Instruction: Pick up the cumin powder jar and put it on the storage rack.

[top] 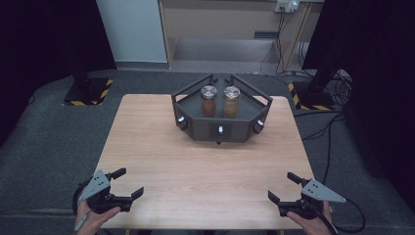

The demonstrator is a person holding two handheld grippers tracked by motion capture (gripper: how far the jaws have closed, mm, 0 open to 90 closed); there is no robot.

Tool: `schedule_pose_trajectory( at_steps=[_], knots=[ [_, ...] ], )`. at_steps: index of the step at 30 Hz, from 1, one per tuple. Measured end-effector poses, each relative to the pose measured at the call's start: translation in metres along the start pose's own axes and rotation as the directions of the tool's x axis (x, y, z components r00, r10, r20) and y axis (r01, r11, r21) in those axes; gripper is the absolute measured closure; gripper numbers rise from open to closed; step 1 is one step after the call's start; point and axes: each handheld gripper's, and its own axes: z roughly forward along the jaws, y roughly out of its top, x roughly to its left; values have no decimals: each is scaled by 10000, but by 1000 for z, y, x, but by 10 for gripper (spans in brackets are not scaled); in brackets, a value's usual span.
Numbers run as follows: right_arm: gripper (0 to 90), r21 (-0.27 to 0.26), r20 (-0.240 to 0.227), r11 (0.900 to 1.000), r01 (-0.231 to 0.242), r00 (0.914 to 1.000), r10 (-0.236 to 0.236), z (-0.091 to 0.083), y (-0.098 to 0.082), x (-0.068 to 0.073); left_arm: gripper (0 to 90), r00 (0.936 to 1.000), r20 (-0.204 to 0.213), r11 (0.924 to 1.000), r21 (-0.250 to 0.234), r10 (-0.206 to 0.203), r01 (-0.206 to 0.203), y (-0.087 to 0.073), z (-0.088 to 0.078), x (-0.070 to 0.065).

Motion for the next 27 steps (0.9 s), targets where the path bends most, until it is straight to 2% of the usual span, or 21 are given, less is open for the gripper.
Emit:
schedule_pose_trajectory(
  at_steps=[16, 20, 27],
  knots=[
    [34, 159, 309, 9993, -327, 9990, 322, -1, -1, -2, 29, 9997, -233, 9997, -237, 42, -48, -2, -2, -2],
    [34, 178, 241, 9972, -720, 9971, 715, -1, -2, -6, 28, 9994, -333, 9996, -278, 18, -28, -2, -2, -3],
    [34, 133, 314, 9975, -688, 9972, 683, -1, -2, -7, 24, 9979, -633, 9986, -531, -101, 67, -5, -3, -4]
  ],
)
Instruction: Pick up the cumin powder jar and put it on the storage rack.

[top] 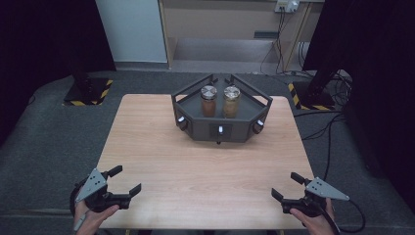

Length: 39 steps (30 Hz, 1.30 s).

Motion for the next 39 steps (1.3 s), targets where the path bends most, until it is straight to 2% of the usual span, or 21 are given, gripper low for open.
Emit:
schedule_pose_trajectory(
  at_steps=[8, 17, 23, 32, 39],
  knots=[
    [37, -66, 63, 9997, 218, 9997, -218, 1, 1, -3, 22, 9997, -198, 9996, -241, 106, -111, -1, 1, 0],
    [38, -149, -60, 9973, 715, 9974, -716, 4, 3, -7, 22, 9997, -148, 9989, -417, 196, -202, -1, 2, 3],
    [37, -292, -225, 9966, 766, 9968, -772, 3, 2, -8, 23, 9987, 151, 9983, -341, 478, -472, 1, 6, 3],
    [37, -272, -443, 9960, 847, 9953, -859, 3, 2, -9, 22, 9985, 235, 9982, -346, 492, -483, 1, 5, 3],
    [36, -264, -413, 9963, 820, 9957, -831, 3, 2, -9, 23, 9984, 269, 9983, -306, 503, -495, 1, 5, 3]
  ],
)
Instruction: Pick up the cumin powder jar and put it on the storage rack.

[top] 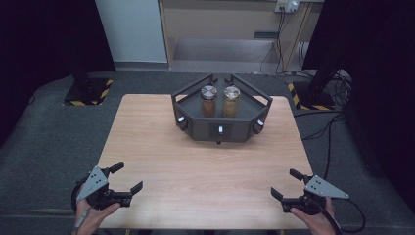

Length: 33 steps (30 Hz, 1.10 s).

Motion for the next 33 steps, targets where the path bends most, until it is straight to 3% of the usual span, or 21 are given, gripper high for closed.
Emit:
schedule_pose_trajectory(
  at_steps=[33],
  knots=[
    [36, 64, 14, 10000, -59, 10000, 59, 0, 0, 0, 23, 10000, 68, 10000, 71, 4, -5, 0, 0, 0]
  ],
)
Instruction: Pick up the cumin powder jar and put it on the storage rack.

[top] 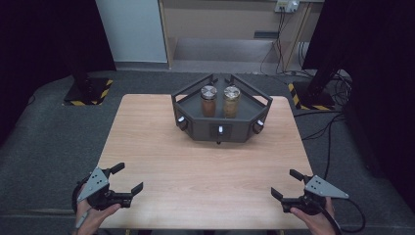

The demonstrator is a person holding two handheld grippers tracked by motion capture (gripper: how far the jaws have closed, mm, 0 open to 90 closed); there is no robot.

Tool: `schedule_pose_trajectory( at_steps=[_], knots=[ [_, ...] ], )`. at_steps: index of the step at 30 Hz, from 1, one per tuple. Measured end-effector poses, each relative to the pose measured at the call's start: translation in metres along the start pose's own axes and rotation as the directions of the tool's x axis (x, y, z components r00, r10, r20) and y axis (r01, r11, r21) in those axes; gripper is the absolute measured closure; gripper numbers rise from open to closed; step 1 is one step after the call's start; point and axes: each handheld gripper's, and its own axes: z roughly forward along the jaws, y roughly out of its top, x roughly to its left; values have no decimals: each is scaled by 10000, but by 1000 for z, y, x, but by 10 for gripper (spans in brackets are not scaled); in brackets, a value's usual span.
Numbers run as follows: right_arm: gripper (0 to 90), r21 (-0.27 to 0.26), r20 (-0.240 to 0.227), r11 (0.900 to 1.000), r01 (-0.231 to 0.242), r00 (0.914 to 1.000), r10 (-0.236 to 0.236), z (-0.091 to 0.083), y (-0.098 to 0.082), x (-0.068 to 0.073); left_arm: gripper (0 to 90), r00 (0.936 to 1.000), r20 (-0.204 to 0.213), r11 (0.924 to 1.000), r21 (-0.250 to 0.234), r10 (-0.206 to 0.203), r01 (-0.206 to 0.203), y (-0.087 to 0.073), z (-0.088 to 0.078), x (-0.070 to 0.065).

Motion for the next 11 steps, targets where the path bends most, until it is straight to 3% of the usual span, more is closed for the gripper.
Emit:
schedule_pose_trajectory(
  at_steps=[11],
  knots=[
    [37, 3, 10, 10000, -14, 10000, 14, 0, 0, 0, 22, 10000, 27, 10000, 28, -5, 5, 0, 1, 0]
  ],
)
